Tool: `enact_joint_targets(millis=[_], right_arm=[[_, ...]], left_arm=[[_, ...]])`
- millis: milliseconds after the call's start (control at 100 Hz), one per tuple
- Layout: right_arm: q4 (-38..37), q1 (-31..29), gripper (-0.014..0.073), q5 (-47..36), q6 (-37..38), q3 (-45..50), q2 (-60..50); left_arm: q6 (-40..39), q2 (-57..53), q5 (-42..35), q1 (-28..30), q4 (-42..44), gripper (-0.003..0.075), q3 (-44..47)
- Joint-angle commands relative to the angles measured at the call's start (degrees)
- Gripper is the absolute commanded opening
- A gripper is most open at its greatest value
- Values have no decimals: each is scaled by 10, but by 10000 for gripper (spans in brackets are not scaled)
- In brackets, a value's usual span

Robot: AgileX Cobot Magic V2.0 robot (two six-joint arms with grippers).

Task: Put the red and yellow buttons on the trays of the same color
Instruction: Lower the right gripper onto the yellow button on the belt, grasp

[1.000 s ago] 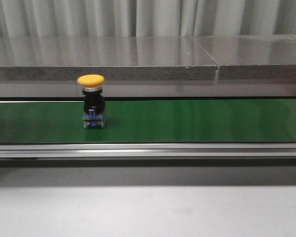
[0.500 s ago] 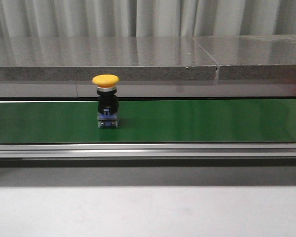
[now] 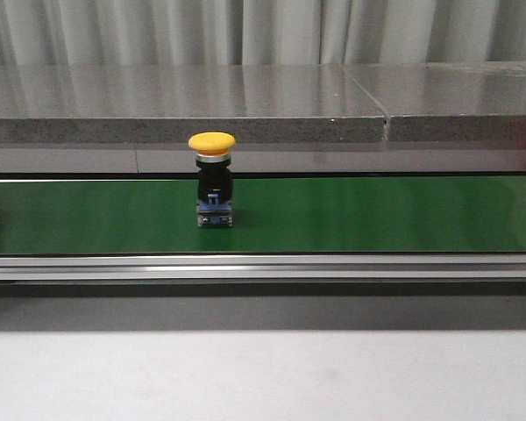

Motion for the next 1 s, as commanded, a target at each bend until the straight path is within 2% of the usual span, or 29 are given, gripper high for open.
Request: enact_joint_targets(millis=[0, 300, 530, 630, 990], right_arm=[[-3, -1, -65, -21, 22, -46, 4], [-4, 5, -65, 134, 20, -190, 124], [-4, 17, -65, 160, 8, -265, 230], [-5, 32, -65, 161, -23, -289, 276], [-4, 129, -65, 250, -38, -425, 439]], left_arm=[[-5, -3, -36, -5, -10, -21, -14], [-5, -3, -35, -5, -10, -21, -14], [-5, -3, -35, -5, -10, -21, -14], [-5, -3, -35, -5, -10, -21, -14], [-5, -3, -35, -5, -10, -21, -14]])
